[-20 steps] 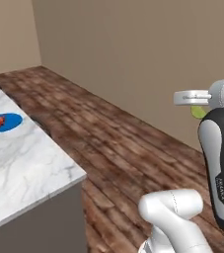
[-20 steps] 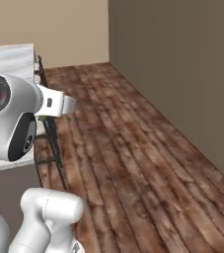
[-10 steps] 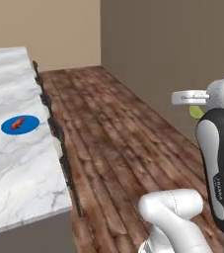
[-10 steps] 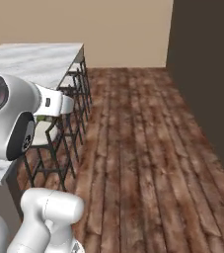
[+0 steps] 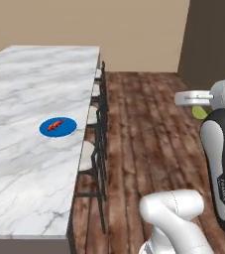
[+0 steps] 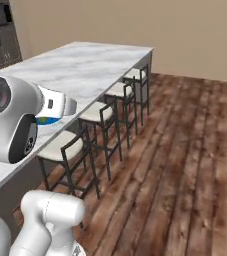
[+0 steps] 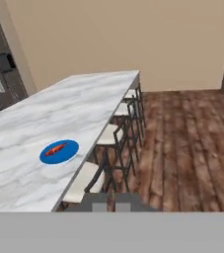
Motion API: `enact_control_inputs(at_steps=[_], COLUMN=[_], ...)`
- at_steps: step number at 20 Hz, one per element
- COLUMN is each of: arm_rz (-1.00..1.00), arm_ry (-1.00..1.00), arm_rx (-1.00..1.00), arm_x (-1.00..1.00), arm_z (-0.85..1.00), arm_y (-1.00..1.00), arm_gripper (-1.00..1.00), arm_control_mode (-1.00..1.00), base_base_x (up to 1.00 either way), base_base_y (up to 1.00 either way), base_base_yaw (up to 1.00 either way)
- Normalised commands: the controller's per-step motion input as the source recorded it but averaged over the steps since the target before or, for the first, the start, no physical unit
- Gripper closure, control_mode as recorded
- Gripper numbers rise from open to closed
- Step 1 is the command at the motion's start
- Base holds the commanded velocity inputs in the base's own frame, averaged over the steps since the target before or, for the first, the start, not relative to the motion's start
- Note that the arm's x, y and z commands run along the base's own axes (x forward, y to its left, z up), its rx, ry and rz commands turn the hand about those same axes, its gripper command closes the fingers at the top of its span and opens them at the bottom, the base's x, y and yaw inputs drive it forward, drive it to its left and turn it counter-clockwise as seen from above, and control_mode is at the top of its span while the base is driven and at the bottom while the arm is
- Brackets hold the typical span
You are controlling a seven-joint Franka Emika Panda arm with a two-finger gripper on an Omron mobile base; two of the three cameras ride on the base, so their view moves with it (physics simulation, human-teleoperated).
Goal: Take the lemon wedge from the fridge and place it on the plate with fish on the dining counter.
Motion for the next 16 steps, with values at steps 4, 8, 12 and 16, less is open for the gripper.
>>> enact_control_inputs(at_steps=[4,8,12,16], arm_rz=[0.0,0.0,0.0,0.0], arm_ry=[0.0,0.0,0.0,0.0], arm_rx=[0.0,0.0,0.0,0.0], arm_x=[0.0,0.0,0.0,0.0], arm_z=[0.0,0.0,0.0,0.0], arm_y=[0.0,0.0,0.0,0.0], arm_gripper=[1.0,1.0,1.0,1.0], arm_control_mode=[1.0,1.0,1.0,1.0], base_base_x=[0.86,0.52,0.51,0.88], base_base_y=[-0.36,-0.51,-0.64,-0.56], base_base_yaw=[0.67,0.67,0.62,0.53])
